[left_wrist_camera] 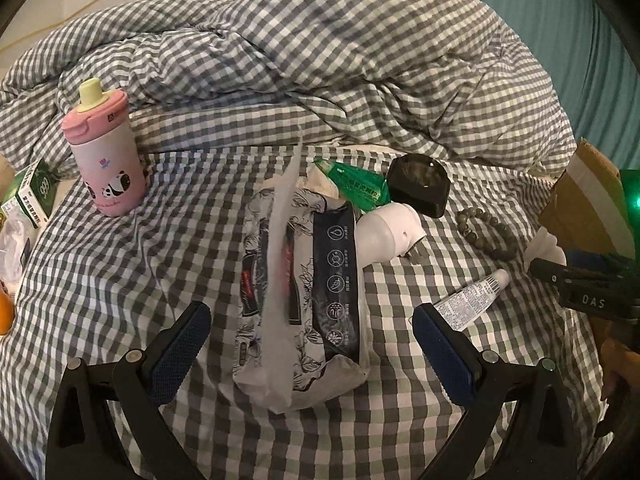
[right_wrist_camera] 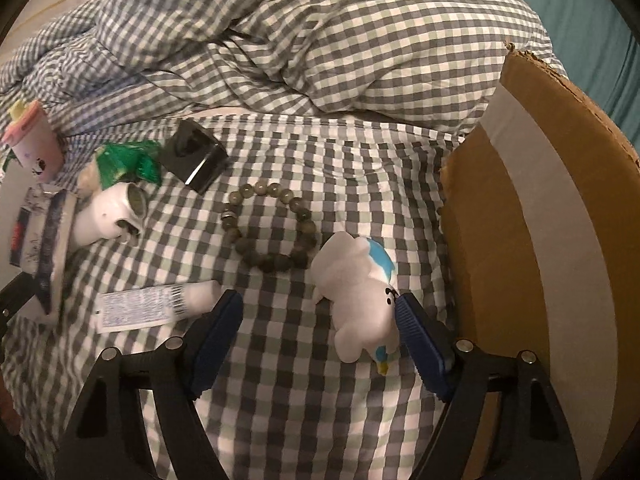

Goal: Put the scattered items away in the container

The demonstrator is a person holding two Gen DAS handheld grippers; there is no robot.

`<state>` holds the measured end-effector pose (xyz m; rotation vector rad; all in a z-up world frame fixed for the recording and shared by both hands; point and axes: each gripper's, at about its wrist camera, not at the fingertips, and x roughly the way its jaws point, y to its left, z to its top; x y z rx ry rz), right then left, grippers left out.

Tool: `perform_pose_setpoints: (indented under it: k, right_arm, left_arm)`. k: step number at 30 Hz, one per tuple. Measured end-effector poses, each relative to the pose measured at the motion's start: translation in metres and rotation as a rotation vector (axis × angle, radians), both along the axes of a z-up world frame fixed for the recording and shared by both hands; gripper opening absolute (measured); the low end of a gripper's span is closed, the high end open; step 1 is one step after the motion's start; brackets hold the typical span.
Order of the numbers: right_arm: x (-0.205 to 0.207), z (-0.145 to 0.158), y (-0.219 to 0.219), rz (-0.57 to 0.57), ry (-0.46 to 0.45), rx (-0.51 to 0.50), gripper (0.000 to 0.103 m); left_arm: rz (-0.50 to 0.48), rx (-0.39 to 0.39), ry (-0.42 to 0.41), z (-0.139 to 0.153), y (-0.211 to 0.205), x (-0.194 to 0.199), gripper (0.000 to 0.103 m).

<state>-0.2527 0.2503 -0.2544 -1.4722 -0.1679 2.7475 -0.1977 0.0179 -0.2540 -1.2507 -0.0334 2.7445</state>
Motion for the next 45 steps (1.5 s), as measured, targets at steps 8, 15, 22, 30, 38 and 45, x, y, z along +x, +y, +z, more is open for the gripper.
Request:
perform_pose_setpoints:
  k: [8, 15, 22, 30, 38, 45]
  right_arm:
    - [-0.007, -0.003, -0.003, -0.003, 0.029, 0.040, 0.078]
    - [-0.021, -0.011, -0.003, 0.000, 0.010, 0.038, 0.070]
    - [-0.027, -0.018, 0.004, 0.003, -0.010, -0.008, 0.057]
    - [-0.020, -0.010, -0.003, 0.032, 0.006, -0.033, 0.057]
    - [0.000, 0.007, -0.006, 0.049, 0.028, -0.052, 0.057]
    - [0.019, 0.032, -0.011, 0.069, 0.071, -0.065, 0.057]
  left_arm:
    - [-0.002, 0.000, -0.019, -0.012, 0.005, -0.010, 0.102]
    - [-0.006, -0.008, -0.043, -0.022, 0.010, -0.017, 0.084]
    - [-0.006, -0.013, -0.055, -0.029, 0.012, -0.020, 0.063]
    - [-0.006, 0.006, -0.048, -0.019, 0.010, -0.017, 0.051]
    - [-0.005, 0.013, -0.014, 0.004, 0.009, -0.004, 0.049]
    - [0.000, 0.015, 0.037, 0.033, 0.007, 0.013, 0.049]
